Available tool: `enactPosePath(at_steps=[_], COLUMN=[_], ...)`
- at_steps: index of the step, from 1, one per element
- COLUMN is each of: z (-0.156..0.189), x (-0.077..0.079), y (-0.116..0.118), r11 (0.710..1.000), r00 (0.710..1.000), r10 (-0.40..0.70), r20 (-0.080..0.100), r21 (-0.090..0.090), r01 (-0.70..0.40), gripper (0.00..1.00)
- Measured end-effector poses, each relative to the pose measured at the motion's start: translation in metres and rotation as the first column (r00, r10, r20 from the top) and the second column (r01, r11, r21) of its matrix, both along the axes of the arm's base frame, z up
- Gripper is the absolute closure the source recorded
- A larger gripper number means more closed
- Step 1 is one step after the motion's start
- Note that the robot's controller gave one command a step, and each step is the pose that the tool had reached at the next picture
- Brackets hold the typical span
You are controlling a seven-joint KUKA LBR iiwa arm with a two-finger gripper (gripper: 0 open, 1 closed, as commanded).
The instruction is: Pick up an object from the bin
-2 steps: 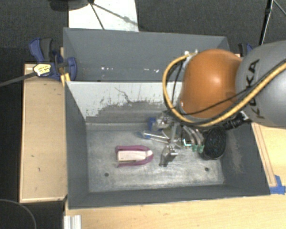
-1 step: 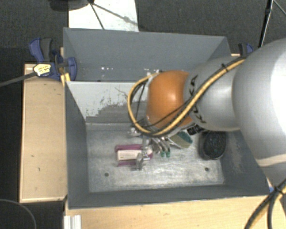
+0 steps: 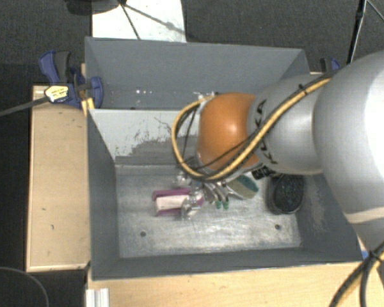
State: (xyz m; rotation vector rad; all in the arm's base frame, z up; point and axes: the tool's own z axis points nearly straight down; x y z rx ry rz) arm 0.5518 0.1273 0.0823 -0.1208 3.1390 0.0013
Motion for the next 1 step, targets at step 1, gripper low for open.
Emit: enactPosePath(at_steps=[1], z=[0.1278], x=[-0.0026], y=[-0.0115], r11=[0.985], r00=[0.985], r10=[0.170], r20=[0.008], r21=[-0.001], r01=[-0.170], gripper=[1.00])
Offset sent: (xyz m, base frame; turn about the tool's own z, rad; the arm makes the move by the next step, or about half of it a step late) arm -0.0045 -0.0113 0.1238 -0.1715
